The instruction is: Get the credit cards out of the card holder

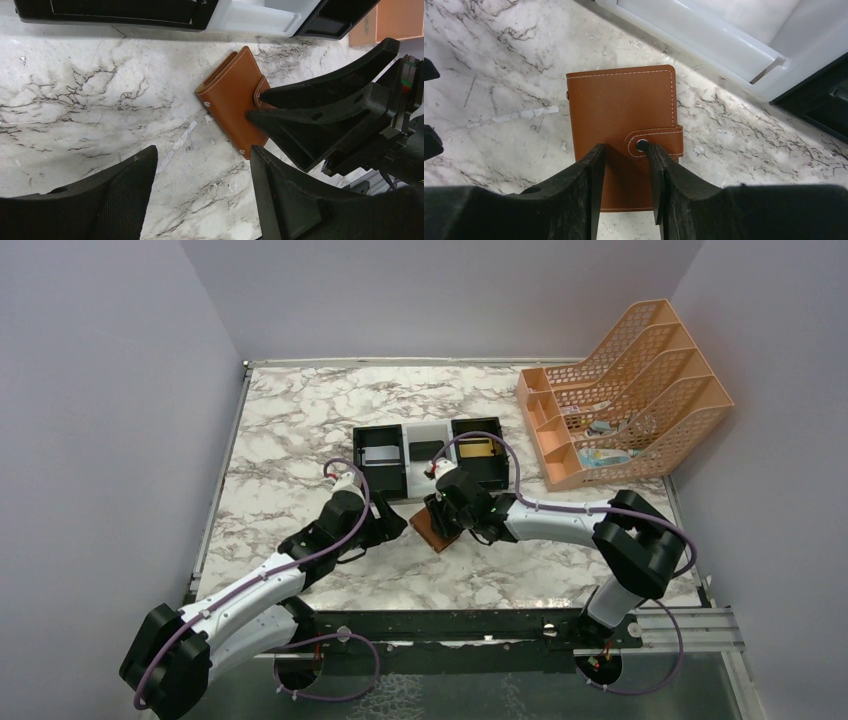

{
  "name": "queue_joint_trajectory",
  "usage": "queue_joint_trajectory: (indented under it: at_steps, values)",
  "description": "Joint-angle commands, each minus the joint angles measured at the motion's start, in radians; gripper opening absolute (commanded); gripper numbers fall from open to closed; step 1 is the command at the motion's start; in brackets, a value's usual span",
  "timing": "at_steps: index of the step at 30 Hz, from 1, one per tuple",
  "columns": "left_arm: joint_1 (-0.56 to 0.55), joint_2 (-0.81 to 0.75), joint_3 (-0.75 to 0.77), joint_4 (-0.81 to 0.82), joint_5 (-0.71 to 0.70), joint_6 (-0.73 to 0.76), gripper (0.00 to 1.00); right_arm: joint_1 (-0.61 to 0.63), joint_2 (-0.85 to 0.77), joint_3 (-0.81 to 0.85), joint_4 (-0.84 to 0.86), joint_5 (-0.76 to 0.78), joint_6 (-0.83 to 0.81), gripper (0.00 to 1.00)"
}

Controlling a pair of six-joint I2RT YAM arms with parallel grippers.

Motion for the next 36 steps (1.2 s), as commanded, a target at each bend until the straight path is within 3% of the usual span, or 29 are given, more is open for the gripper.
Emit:
queue_joint_trajectory:
  at_steps: [1, 5, 11, 15, 19, 22, 24, 36]
  values:
    - [-0.003, 0.001, 0.005, 0.017, -0.002, 0.015, 0.7, 0.005, 0.034, -0.014, -0.055, 0.089, -0.006, 0.39]
    - [-0.003, 0.022, 0.013, 0.018, 0.005, 0.019, 0.7, 0.008, -0.011, -0.032, -0.028, 0.084, 0.012, 0.36]
    - [-0.003, 0.044, 0.017, 0.025, 0.013, 0.02, 0.7, 0.007, -0.028, -0.041, -0.009, 0.107, 0.067, 0.18]
    - [-0.003, 0.054, 0.018, 0.027, 0.016, 0.024, 0.7, 0.008, -0.03, -0.029, -0.026, 0.115, 0.096, 0.14]
    - [-0.003, 0.055, 0.016, 0.027, 0.014, 0.024, 0.71, 0.008, -0.111, -0.051, 0.003, 0.057, 0.084, 0.16]
    - [-0.004, 0.055, 0.014, 0.031, 0.009, 0.02, 0.71, 0.007, -0.151, -0.059, 0.006, 0.034, 0.075, 0.29]
    - [-0.004, 0.057, 0.013, 0.037, 0.01, 0.018, 0.72, 0.008, -0.155, -0.055, 0.002, 0.059, 0.079, 0.3]
    - [-0.004, 0.072, 0.016, 0.043, 0.017, 0.024, 0.74, 0.008, 0.059, 0.039, -0.078, 0.16, 0.064, 0.3]
